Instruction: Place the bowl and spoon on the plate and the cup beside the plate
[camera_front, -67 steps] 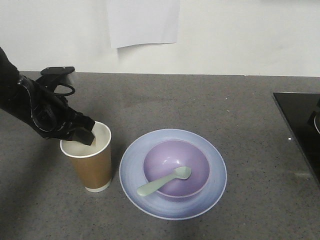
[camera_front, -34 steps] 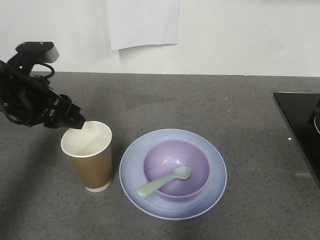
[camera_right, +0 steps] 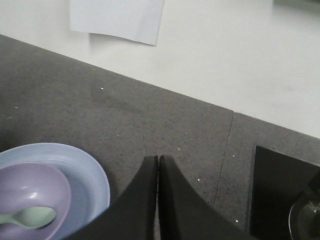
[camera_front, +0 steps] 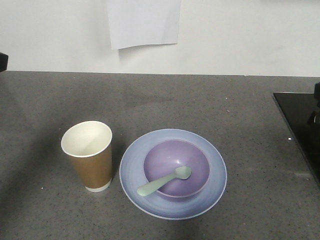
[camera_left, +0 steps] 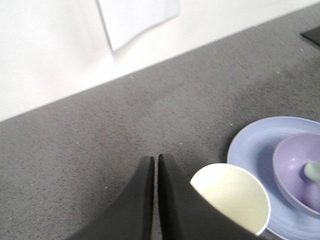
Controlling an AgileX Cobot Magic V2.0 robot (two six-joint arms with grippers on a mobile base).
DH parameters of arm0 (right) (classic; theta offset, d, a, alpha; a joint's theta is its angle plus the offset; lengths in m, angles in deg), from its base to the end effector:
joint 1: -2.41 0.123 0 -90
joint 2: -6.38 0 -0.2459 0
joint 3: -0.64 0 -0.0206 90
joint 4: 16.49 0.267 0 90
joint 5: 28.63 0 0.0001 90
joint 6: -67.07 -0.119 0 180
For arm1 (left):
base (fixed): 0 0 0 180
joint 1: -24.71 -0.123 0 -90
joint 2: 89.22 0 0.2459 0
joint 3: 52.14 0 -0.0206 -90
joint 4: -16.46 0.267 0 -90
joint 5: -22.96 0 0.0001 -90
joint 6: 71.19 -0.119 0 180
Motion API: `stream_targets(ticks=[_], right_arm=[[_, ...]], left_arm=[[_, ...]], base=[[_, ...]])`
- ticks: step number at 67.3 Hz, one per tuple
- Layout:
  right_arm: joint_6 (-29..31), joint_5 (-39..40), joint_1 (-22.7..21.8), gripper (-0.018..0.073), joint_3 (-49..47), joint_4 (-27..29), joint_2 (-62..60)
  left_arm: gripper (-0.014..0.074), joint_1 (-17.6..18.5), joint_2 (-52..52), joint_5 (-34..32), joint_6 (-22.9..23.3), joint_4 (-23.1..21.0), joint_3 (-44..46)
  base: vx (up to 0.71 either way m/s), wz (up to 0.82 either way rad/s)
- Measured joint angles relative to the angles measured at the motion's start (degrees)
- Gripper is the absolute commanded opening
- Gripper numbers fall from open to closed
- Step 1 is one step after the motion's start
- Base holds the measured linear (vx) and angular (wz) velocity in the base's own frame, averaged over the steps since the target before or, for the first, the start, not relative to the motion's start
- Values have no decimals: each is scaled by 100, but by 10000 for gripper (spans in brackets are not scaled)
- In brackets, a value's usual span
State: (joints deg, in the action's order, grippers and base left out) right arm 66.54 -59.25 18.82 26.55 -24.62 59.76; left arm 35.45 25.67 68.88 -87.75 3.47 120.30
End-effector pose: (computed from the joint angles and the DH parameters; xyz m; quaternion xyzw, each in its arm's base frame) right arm 0.2169 0.0549 0.3502 -0.1417 0.8048 0.0205 0.5760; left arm 0.2411 -0.0653 0.3903 0.1762 0.8363 -0.0842 0.5123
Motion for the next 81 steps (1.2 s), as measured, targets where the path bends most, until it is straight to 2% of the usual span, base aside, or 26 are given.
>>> stream_targets(ticks=[7, 14, 21, 38, 81], right_arm=[[-900, 499, 0, -6, 789, -756, 7], [-1504, 739, 0, -6, 1305, -1417, 14], [-1917, 861, 0, -6, 1524, -1796, 14], [-2106, 879, 0, -6, 1560, -1912, 14], [-2123, 890, 0, -6, 1560, -1930, 14]], left_arm=[[-8, 0, 491, -604, 0, 32, -937], [-8, 0, 900, -1159, 0, 44, -1993], [-8, 0, 1181, -1665, 0, 32, -2749], [-8, 0, 1437, -1990, 0, -5, -3054], [-8, 0, 1444, -2047, 0, 41, -3102]], base=[[0, 0], [0, 0], [0, 0], [0, 0], [0, 0]])
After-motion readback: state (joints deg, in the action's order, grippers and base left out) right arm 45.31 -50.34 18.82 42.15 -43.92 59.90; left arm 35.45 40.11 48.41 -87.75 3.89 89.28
